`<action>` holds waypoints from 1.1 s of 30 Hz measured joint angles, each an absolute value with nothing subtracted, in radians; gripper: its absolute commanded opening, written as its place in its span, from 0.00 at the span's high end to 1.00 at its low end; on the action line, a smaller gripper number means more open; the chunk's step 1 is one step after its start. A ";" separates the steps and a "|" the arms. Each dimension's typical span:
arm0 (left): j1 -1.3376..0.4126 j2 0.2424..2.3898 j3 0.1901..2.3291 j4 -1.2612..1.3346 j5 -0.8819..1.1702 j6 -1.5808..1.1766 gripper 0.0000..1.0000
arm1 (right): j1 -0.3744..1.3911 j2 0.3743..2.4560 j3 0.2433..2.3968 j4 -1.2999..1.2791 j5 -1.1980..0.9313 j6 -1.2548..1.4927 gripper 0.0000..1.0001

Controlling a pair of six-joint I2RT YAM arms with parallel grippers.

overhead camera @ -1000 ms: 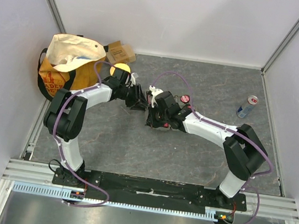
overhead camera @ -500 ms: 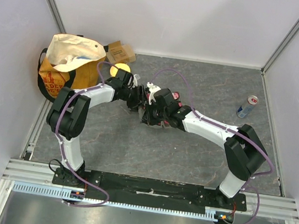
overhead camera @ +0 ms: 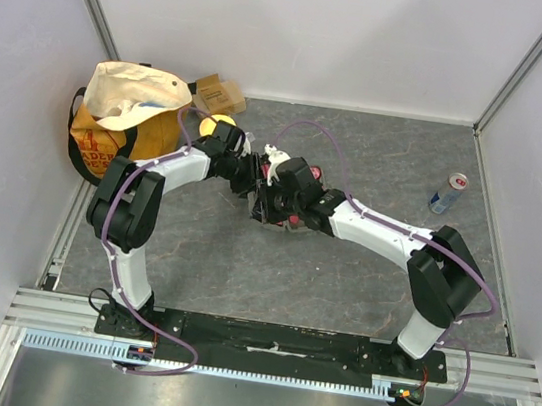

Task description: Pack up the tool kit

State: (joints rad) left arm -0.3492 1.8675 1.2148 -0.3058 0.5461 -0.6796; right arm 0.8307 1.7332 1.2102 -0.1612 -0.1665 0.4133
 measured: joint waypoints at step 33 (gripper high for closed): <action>-0.337 1.972 1.610 -0.892 0.316 -0.333 0.53 | 0.587 1.671 1.008 -0.350 0.285 0.588 0.55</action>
State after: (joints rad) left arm -0.3374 1.9717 1.6100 -0.8917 0.3164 -0.3328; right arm 0.5869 1.6714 1.0084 -0.3504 0.2852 0.5877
